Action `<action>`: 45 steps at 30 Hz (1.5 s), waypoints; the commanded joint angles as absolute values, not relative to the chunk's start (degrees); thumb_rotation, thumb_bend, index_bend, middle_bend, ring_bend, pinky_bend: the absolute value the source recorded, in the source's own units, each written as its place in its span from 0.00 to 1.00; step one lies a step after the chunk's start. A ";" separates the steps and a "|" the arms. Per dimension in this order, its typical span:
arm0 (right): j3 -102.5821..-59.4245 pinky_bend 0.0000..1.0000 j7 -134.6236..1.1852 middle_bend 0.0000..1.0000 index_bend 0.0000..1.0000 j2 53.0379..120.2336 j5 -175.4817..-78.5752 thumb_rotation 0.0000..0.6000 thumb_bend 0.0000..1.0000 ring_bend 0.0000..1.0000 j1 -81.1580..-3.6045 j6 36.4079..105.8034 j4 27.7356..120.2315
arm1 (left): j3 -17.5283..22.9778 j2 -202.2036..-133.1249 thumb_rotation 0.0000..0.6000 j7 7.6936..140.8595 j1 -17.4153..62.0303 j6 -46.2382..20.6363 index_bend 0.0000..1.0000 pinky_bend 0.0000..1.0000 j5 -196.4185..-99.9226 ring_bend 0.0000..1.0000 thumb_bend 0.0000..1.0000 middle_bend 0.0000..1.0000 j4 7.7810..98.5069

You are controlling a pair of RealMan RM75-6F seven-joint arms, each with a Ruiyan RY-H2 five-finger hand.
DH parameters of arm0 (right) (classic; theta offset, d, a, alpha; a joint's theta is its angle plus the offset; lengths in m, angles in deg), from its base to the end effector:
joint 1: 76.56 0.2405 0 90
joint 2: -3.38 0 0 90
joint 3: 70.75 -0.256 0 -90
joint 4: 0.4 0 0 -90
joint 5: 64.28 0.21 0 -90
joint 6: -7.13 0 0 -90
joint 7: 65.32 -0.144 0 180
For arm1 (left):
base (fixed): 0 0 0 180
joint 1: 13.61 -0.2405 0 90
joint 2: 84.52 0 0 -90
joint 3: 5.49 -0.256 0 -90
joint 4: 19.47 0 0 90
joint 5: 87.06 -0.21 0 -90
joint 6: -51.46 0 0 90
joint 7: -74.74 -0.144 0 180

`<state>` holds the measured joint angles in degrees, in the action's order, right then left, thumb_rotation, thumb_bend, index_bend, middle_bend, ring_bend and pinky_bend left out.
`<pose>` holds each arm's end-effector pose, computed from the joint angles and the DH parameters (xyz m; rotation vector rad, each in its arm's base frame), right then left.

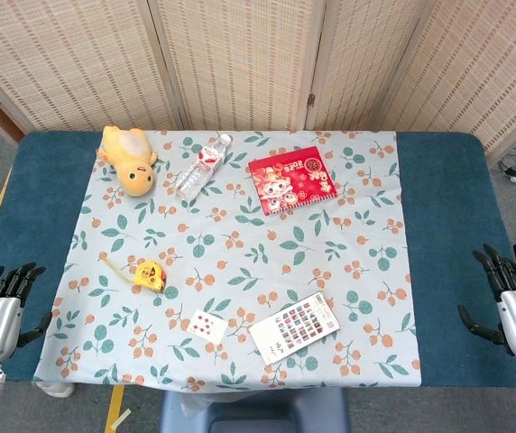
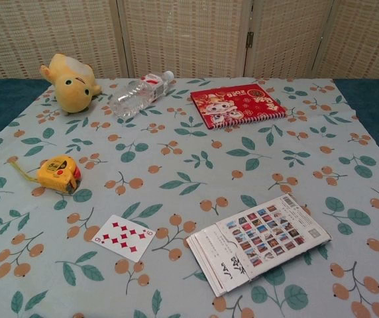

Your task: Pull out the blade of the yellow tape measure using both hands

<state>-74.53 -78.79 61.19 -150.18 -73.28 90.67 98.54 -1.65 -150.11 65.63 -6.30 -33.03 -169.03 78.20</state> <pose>-0.3006 -0.1747 0.1815 1.2867 -1.1090 1.0649 -0.2902 0.1951 0.1468 -1.3750 -0.8788 -0.8776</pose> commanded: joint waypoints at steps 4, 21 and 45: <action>-74.71 0.00 -78.39 0.00 0.00 61.39 -150.07 1.00 0.41 0.04 -73.02 90.57 98.53 | -1.59 -150.23 1.00 65.74 -6.17 -32.72 0.21 0.00 -169.04 0.15 0.38 0.15 77.96; -75.42 0.00 -78.84 0.00 0.00 60.32 -149.86 1.00 0.41 0.04 -73.18 91.83 98.71 | 0.28 -151.14 1.00 68.97 -1.48 -27.43 0.21 0.00 -170.14 0.15 0.38 0.15 75.17; -75.00 0.00 -80.26 0.00 0.00 59.74 -149.85 1.00 0.41 0.04 -73.93 92.55 98.23 | 0.27 -161.44 1.00 69.73 18.54 4.37 0.07 0.00 -162.84 0.09 0.34 0.05 60.16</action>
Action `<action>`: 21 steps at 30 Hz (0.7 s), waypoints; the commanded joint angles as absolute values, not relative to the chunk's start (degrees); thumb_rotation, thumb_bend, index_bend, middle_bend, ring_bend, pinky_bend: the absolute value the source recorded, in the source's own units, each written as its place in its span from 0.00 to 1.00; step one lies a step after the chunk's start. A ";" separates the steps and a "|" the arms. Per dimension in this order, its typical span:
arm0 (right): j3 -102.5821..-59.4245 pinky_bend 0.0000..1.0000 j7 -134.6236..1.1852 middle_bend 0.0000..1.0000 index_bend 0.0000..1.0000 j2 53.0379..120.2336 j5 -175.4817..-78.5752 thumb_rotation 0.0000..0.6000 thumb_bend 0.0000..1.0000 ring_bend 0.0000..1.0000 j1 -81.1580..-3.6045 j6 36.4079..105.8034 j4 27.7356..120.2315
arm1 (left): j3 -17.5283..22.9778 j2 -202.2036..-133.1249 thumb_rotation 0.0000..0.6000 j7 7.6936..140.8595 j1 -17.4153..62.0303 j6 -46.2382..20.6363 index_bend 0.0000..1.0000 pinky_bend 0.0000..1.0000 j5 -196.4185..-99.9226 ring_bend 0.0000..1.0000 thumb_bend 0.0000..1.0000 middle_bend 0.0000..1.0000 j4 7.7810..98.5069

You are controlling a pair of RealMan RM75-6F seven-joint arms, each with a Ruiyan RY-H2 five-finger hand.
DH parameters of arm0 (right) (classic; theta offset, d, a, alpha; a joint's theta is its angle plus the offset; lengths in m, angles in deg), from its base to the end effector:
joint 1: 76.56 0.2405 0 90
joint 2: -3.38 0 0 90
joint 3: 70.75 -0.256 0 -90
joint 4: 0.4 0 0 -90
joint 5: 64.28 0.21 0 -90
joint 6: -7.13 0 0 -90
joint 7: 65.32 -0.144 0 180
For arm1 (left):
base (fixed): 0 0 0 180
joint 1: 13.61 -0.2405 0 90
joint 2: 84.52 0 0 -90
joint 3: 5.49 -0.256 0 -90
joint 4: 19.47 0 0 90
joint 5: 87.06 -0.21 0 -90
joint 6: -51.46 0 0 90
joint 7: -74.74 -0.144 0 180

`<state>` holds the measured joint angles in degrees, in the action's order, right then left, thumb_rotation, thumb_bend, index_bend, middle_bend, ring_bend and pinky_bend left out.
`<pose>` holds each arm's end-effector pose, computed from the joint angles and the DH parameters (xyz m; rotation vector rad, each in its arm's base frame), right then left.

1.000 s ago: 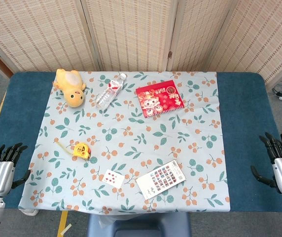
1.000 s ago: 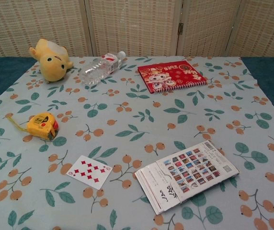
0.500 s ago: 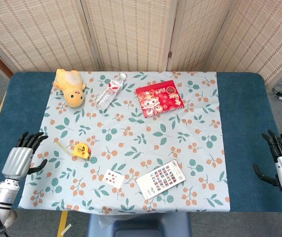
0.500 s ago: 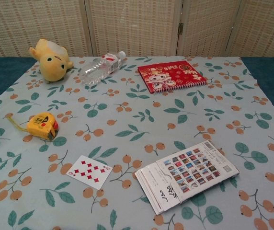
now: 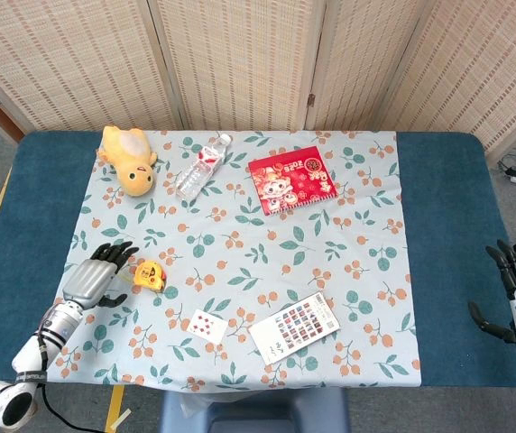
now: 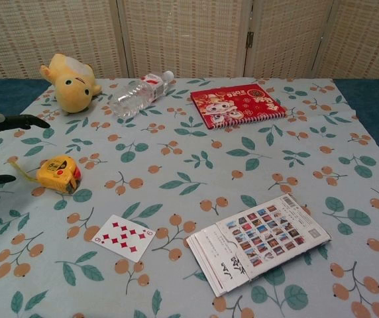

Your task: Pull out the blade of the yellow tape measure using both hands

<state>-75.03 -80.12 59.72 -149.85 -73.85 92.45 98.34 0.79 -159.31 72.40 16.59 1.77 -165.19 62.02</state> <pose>-0.3024 -0.1737 0.1954 1.2585 -1.0774 1.0793 -0.2637 0.3146 0.0523 -1.8496 -1.0292 -0.7329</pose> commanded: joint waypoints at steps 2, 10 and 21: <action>-74.98 0.00 -80.56 0.00 0.00 59.79 -149.75 1.00 0.41 0.04 -74.04 92.60 98.00 | 0.17 -162.68 1.00 69.10 19.27 5.63 0.07 0.00 -161.60 0.09 0.34 0.05 59.06; -74.90 0.00 -80.89 0.00 0.00 59.98 -149.55 1.00 0.41 0.04 -74.11 92.38 97.67 | 0.42 -167.07 1.00 69.36 21.30 7.33 0.16 0.00 -159.53 0.12 0.34 0.05 53.74; -74.86 0.00 -80.73 0.00 0.00 60.04 -149.21 1.00 0.41 0.04 -74.16 92.04 97.72 | 0.72 -168.94 1.00 71.81 22.73 6.80 0.28 0.00 -159.99 0.20 0.34 0.15 50.64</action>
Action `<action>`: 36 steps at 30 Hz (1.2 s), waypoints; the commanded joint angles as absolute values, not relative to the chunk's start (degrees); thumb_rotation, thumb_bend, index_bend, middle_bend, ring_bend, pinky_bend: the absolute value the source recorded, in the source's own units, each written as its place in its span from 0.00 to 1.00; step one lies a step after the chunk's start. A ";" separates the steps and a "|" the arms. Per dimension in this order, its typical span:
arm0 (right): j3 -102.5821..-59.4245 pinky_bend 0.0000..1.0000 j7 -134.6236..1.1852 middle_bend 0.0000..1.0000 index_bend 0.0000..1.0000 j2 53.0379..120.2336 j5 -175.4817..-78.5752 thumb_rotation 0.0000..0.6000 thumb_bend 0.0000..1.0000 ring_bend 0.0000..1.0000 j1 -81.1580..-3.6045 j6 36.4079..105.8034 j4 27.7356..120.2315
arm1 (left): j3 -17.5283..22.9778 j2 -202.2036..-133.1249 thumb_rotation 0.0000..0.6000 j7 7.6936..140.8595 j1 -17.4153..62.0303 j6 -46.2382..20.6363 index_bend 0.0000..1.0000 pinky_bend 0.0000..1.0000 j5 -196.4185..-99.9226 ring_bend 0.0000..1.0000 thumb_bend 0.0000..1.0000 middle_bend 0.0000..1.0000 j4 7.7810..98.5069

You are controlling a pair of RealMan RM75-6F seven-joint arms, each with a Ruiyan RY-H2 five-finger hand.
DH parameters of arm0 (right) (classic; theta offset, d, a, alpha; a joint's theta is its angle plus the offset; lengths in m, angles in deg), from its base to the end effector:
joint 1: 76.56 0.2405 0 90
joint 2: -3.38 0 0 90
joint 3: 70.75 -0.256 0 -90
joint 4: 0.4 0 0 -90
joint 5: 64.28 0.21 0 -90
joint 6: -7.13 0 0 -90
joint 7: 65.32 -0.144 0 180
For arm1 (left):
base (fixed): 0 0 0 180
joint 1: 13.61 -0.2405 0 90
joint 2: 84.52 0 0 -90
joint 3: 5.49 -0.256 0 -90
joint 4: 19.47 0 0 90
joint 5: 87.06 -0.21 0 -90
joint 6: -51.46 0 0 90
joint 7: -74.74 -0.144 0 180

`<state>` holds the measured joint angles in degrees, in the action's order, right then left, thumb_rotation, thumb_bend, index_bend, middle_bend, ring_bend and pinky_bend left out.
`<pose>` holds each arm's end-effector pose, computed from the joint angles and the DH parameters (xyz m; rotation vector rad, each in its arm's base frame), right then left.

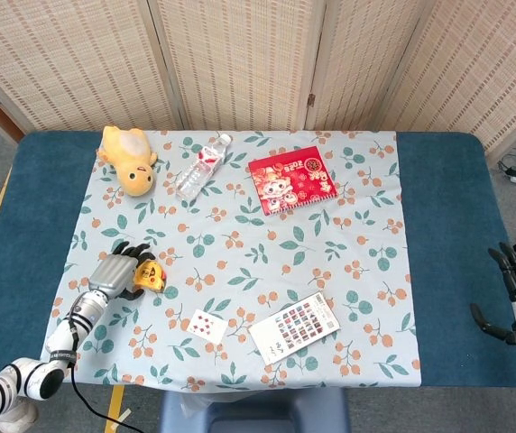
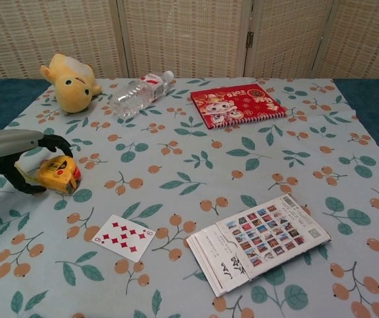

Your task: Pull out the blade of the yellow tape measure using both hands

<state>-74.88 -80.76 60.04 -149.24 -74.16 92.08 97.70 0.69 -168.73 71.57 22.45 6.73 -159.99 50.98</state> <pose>-0.3073 -0.1715 0.1942 1.2448 -1.0945 1.0683 -0.2600 0.3463 0.0088 -1.8663 -1.0517 -0.6763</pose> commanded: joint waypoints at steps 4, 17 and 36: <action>-74.82 0.00 -80.63 0.00 0.00 60.05 -149.11 1.00 0.41 0.04 -74.25 92.02 97.78 | 0.90 -169.02 1.00 72.92 23.05 6.73 0.28 0.00 -159.87 0.22 0.34 0.18 50.67; -74.82 0.00 -80.68 0.00 0.00 59.66 -148.86 1.00 0.41 0.04 -74.66 92.29 98.06 | 1.06 -170.60 1.00 77.53 23.48 6.17 0.40 0.00 -160.27 0.31 0.35 0.32 48.84; -77.80 0.02 -74.69 0.12 0.11 63.68 -154.65 1.00 0.41 0.10 -66.60 87.79 101.47 | 8.03 -164.42 1.00 90.64 22.60 3.47 0.59 0.06 -155.56 0.46 0.36 0.51 64.77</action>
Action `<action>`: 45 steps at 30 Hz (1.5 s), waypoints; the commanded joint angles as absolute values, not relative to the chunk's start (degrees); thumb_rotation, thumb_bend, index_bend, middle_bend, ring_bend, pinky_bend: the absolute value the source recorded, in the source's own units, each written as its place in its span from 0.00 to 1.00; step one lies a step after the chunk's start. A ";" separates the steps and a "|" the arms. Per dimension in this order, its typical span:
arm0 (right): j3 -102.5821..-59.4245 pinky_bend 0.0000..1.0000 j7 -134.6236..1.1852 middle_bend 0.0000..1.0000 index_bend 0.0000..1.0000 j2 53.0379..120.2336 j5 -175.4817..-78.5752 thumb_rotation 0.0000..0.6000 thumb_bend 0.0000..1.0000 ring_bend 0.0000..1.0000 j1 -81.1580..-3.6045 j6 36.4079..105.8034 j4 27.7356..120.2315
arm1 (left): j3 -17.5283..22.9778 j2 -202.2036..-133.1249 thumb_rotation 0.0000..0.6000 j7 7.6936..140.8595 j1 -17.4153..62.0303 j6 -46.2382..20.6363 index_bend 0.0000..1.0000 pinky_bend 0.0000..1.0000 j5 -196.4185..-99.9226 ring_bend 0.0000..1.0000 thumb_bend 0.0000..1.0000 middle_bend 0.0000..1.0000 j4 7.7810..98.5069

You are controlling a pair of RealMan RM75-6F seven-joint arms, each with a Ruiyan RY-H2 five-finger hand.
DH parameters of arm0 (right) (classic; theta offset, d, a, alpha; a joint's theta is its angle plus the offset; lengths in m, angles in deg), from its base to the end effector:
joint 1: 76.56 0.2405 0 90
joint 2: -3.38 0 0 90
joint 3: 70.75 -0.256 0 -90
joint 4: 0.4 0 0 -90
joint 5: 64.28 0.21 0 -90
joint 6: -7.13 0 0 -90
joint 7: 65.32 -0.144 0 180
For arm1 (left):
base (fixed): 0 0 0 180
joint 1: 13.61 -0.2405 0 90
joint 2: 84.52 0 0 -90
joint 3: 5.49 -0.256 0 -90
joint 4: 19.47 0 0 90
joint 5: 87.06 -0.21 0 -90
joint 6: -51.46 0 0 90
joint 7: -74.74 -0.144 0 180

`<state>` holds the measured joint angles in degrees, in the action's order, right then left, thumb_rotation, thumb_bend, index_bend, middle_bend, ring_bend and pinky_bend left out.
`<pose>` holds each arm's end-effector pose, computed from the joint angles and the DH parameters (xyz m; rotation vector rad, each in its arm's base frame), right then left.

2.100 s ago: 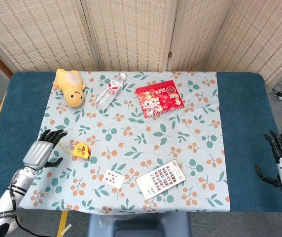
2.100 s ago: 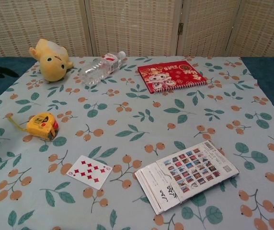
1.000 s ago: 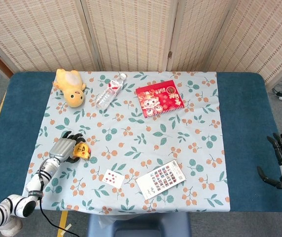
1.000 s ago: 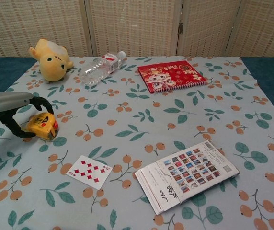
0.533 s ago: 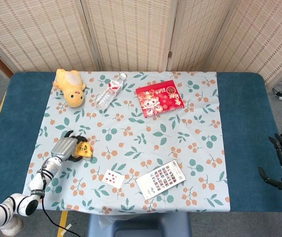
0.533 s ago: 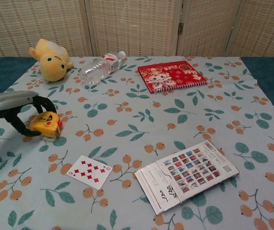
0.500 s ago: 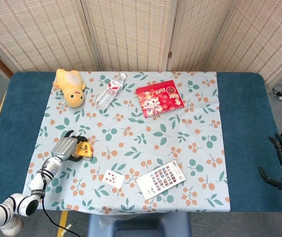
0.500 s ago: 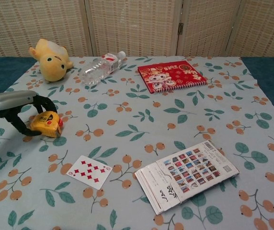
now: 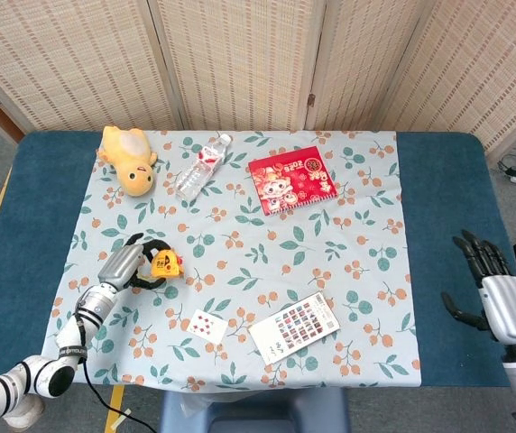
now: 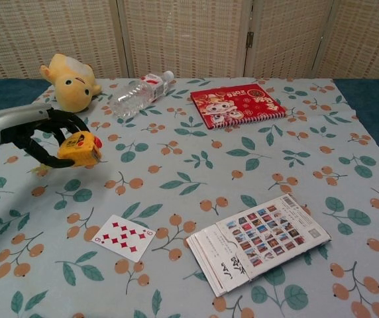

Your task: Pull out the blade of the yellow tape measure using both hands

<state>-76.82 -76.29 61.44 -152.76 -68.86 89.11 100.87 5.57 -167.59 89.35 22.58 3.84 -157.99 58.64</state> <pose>-0.2685 -0.2035 0.1759 1.3871 -1.0399 1.1566 -0.2177 0.3512 0.0165 -1.6487 -1.4151 -1.0488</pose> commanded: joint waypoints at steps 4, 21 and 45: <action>-79.09 0.03 -72.16 0.13 0.13 66.16 -155.15 1.00 0.41 0.11 -63.23 85.20 103.68 | 10.35 -162.60 1.00 89.98 23.34 3.33 0.59 0.07 -152.31 0.46 0.37 0.51 70.74; -87.45 0.00 -54.45 0.00 0.01 81.30 -139.16 1.00 0.41 0.01 -47.47 71.86 108.58 | 14.32 -166.68 1.00 76.16 30.86 -0.20 0.59 0.07 -138.55 0.47 0.39 0.51 78.57; -91.65 0.00 -43.87 0.00 0.00 97.76 -124.16 1.00 0.34 0.00 -33.86 70.50 98.28 | 17.12 -173.16 1.00 69.25 38.52 -2.18 0.59 0.08 -125.87 0.48 0.40 0.52 75.67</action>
<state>-91.53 -43.78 97.45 -124.29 -34.13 70.27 98.59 17.04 -173.07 69.22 38.42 -2.18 -126.00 75.69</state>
